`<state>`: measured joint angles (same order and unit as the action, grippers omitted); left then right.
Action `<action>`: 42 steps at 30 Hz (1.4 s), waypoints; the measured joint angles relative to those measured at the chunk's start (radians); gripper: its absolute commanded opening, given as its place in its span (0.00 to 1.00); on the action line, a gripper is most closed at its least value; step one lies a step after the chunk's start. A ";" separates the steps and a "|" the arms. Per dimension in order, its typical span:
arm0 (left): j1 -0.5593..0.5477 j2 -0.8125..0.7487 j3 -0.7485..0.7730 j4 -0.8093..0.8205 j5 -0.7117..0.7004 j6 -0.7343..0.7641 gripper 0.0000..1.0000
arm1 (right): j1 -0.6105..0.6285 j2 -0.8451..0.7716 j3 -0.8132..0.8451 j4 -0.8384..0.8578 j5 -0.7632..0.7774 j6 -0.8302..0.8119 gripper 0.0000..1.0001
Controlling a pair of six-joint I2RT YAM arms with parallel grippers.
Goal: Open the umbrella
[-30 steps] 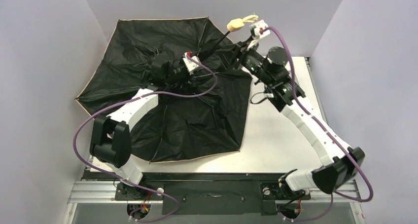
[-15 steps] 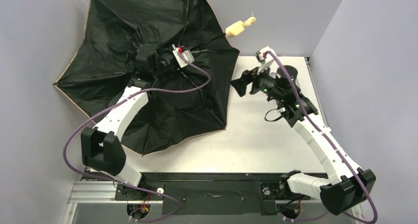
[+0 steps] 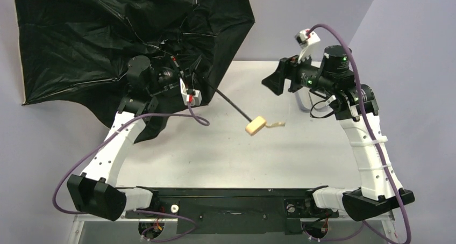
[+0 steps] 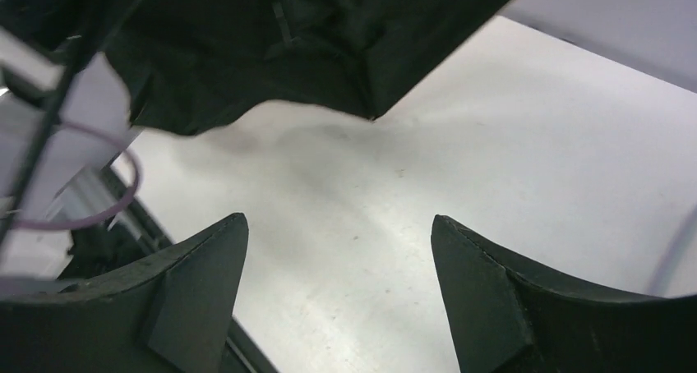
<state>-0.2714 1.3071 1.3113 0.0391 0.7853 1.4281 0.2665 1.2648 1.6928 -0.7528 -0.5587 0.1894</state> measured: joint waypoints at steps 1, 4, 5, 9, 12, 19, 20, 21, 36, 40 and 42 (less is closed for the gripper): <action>0.000 -0.019 -0.017 -0.012 0.008 0.040 0.00 | 0.041 0.006 0.039 -0.042 -0.006 -0.016 0.78; -0.001 -0.053 -0.052 -0.041 0.019 0.146 0.00 | 0.154 0.015 0.107 -0.128 -0.020 -0.055 0.78; -0.002 -0.059 -0.061 -0.056 0.019 0.180 0.00 | 0.193 0.018 0.123 -0.151 -0.026 -0.066 0.77; -0.005 -0.078 -0.097 -0.129 0.012 0.312 0.00 | 0.269 0.048 0.147 -0.176 -0.055 -0.061 0.76; -0.009 -0.080 -0.110 -0.172 -0.006 0.386 0.00 | 0.290 0.081 0.132 -0.159 -0.080 -0.018 0.74; -0.043 -0.080 -0.112 -0.209 -0.063 0.490 0.00 | 0.331 0.179 0.063 -0.126 -0.181 0.082 0.66; -0.049 -0.080 -0.112 -0.214 -0.069 0.500 0.00 | 0.335 0.198 0.058 -0.126 -0.200 0.089 0.64; -0.057 -0.080 -0.112 -0.219 -0.075 0.512 0.00 | 0.340 0.212 0.054 -0.127 -0.215 0.094 0.64; -0.058 -0.039 -0.103 -0.216 -0.135 0.523 0.00 | 0.429 0.232 -0.188 -0.191 -0.375 0.054 0.07; -0.027 -0.016 -0.103 -0.208 -0.130 0.521 0.00 | 0.429 0.210 -0.233 -0.197 -0.373 0.006 0.00; -0.025 -0.005 -0.103 -0.206 -0.114 0.520 0.00 | 0.429 0.201 -0.245 -0.194 -0.369 -0.002 0.00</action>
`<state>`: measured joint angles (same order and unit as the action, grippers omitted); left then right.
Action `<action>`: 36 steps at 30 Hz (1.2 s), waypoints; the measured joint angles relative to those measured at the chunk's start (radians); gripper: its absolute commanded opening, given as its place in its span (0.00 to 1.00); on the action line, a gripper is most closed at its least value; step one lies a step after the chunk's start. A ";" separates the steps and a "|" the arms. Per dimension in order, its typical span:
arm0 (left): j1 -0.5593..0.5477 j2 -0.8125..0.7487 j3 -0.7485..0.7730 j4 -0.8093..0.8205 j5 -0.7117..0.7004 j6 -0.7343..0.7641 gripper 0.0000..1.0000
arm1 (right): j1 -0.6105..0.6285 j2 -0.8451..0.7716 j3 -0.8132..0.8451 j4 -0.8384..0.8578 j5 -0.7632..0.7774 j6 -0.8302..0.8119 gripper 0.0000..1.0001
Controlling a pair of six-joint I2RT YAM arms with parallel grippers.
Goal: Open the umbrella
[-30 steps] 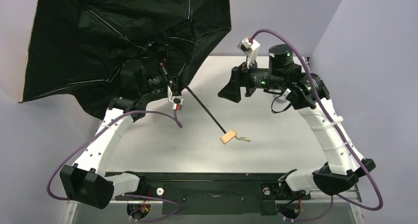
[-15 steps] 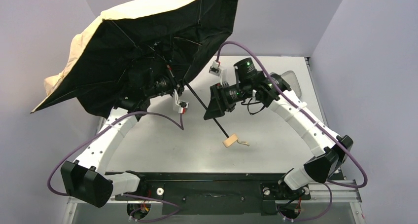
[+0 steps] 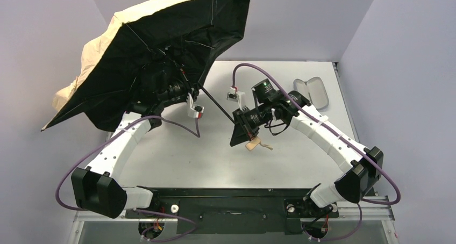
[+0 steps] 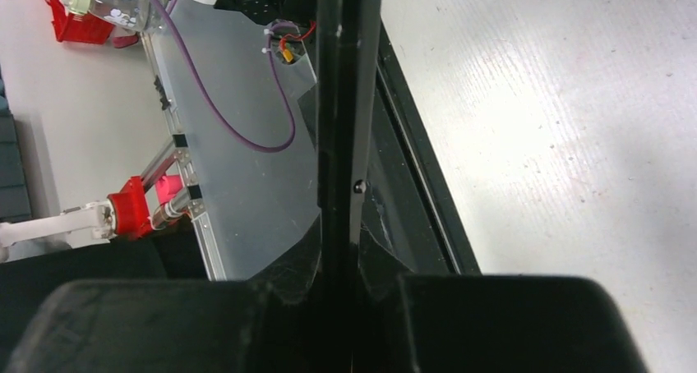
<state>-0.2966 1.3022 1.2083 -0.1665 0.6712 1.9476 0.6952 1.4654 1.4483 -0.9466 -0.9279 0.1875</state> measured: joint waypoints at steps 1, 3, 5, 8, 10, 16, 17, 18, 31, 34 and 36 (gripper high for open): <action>0.002 0.003 0.000 0.002 0.008 0.000 0.00 | -0.001 -0.005 -0.008 0.003 0.004 -0.008 0.00; 0.006 0.010 0.000 0.013 0.031 0.002 0.00 | -0.002 -0.013 -0.021 0.010 0.011 -0.024 0.00; 0.012 0.021 0.000 0.029 0.056 0.005 0.00 | -0.003 -0.019 -0.032 0.018 0.024 -0.042 0.00; 0.027 0.045 0.000 0.048 0.098 0.009 0.00 | -0.009 -0.024 -0.039 0.022 0.052 -0.073 0.00; 0.039 0.061 0.001 0.052 0.119 0.009 0.00 | -0.013 -0.027 -0.040 0.023 0.078 -0.097 0.00; 0.055 0.101 0.003 0.100 0.161 0.007 0.00 | -0.014 -0.029 -0.040 0.032 0.145 -0.132 0.00; 0.055 0.106 0.003 0.115 0.163 0.005 0.00 | -0.016 -0.029 -0.040 0.037 0.153 -0.136 0.00; 0.056 0.112 0.004 0.127 0.167 0.005 0.00 | -0.018 -0.029 -0.040 0.041 0.159 -0.140 0.00; 0.085 0.231 0.130 0.229 0.261 0.019 0.06 | -0.048 -0.029 -0.040 0.144 0.206 -0.146 0.00; 0.086 0.247 0.152 0.230 0.268 0.024 0.06 | -0.057 -0.030 -0.040 0.159 0.207 -0.147 0.00; 0.087 0.259 0.167 0.230 0.274 0.028 0.08 | -0.061 -0.030 -0.040 0.164 0.207 -0.147 0.00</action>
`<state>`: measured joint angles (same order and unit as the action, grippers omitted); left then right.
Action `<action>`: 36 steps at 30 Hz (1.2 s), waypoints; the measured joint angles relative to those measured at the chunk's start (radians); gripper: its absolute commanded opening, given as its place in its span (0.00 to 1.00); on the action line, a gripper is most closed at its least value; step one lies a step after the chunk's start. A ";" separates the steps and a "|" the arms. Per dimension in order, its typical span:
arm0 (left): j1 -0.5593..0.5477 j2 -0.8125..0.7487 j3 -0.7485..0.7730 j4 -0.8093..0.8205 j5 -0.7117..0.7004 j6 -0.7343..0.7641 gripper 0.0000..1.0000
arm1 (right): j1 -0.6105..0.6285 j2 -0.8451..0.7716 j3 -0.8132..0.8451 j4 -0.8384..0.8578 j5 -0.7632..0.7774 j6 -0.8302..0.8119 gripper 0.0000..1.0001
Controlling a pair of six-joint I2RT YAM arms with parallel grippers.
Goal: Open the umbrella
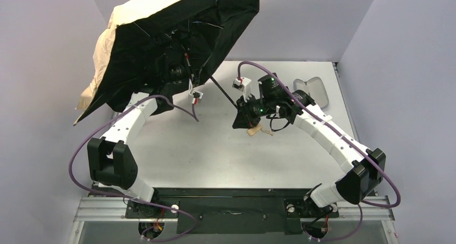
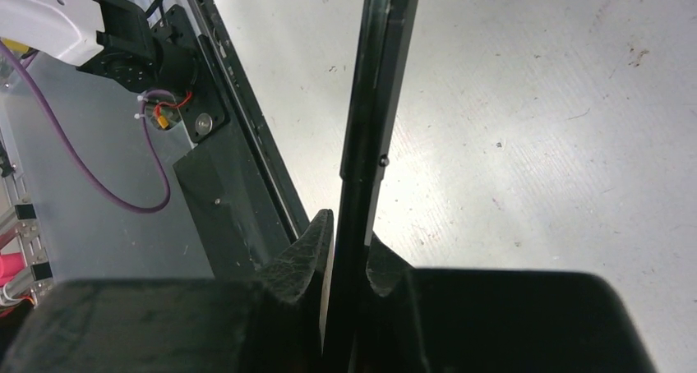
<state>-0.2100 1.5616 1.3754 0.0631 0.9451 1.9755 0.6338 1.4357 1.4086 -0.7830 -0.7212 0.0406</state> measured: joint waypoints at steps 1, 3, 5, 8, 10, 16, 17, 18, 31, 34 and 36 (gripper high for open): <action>0.000 0.006 0.007 -0.001 0.002 0.001 0.09 | -0.002 0.000 0.000 0.003 0.000 0.000 0.00; 0.000 0.025 0.029 -0.005 0.006 0.005 0.11 | -0.008 -0.002 -0.003 0.012 0.002 0.000 0.00; 0.011 0.049 0.057 -0.006 0.003 -0.001 0.13 | -0.018 -0.009 -0.015 0.008 0.008 -0.004 0.00; 0.031 0.083 0.094 -0.006 0.000 -0.003 0.15 | -0.023 -0.020 -0.028 0.007 0.011 -0.006 0.00; 0.031 0.098 0.113 -0.006 0.000 -0.003 0.13 | -0.026 -0.022 -0.031 0.014 0.015 -0.006 0.00; 0.031 0.117 0.137 -0.008 0.000 -0.009 0.04 | -0.032 -0.022 -0.035 0.030 0.017 -0.005 0.00; 0.031 0.120 0.143 -0.010 0.000 -0.010 0.04 | -0.032 -0.022 -0.035 0.032 0.018 -0.005 0.00; 0.031 0.122 0.148 -0.010 0.000 -0.010 0.04 | -0.033 -0.022 -0.035 0.036 0.018 -0.005 0.00; 0.032 0.229 0.261 0.000 -0.048 -0.032 0.05 | -0.050 -0.022 -0.039 0.111 0.090 0.001 0.00; 0.032 0.235 0.266 0.002 -0.067 -0.038 0.06 | -0.052 -0.022 -0.040 0.128 0.101 0.000 0.00; 0.032 0.239 0.268 0.001 -0.084 -0.042 0.08 | -0.051 -0.022 -0.041 0.136 0.111 0.000 0.00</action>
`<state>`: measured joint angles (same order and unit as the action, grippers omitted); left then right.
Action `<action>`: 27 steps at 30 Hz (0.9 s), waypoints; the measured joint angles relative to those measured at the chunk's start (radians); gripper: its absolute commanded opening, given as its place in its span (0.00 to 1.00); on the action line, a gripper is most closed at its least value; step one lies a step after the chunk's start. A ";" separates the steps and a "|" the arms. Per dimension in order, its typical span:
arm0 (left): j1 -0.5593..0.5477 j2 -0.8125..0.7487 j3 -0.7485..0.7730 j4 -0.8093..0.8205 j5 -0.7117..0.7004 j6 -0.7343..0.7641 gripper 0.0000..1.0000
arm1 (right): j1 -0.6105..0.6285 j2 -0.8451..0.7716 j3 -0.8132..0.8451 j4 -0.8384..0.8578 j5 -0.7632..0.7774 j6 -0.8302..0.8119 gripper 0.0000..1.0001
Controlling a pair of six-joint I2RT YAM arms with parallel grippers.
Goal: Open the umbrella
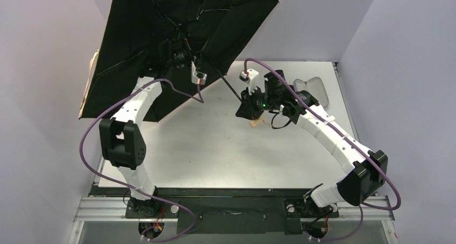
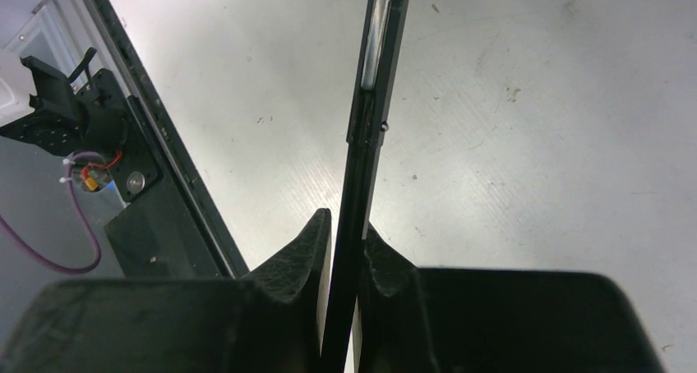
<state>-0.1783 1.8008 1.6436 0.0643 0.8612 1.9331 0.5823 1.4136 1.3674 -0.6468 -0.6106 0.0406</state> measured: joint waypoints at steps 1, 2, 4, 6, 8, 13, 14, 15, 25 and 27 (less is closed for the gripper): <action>0.000 0.003 0.004 0.000 -0.007 -0.002 0.09 | 0.000 0.000 0.000 0.006 0.004 0.000 0.00; 0.000 0.008 0.009 0.000 -0.019 -0.004 0.09 | 0.000 0.000 -0.001 0.014 0.012 0.000 0.00; 0.000 0.015 0.014 0.001 -0.037 -0.010 0.10 | 0.000 0.000 -0.002 0.029 0.021 -0.001 0.00; 0.000 0.021 0.020 0.000 -0.051 -0.012 0.09 | 0.000 0.000 -0.003 0.037 0.025 -0.002 0.00; 0.000 0.025 0.029 -0.002 -0.070 -0.015 0.08 | 0.000 0.000 -0.003 0.046 0.029 -0.003 0.00; 0.000 0.047 0.072 -0.019 -0.090 -0.018 0.07 | 0.000 0.000 -0.003 0.069 0.047 -0.010 0.00; 0.000 0.053 0.083 -0.019 -0.090 -0.018 0.07 | 0.000 0.000 -0.003 0.075 0.053 -0.014 0.00; 0.000 0.063 0.100 -0.025 -0.090 -0.018 0.07 | 0.000 0.000 -0.005 0.082 0.064 -0.019 0.00; 0.000 0.183 0.303 -0.093 -0.089 -0.018 0.08 | 0.001 0.000 -0.006 0.157 0.134 -0.034 0.00; 0.000 0.202 0.337 -0.106 -0.089 -0.018 0.08 | 0.001 0.000 -0.005 0.169 0.140 -0.035 0.00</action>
<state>-0.1783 2.0029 1.9808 -0.0414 0.7723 1.9148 0.5831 1.4136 1.3628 -0.4782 -0.4709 0.0059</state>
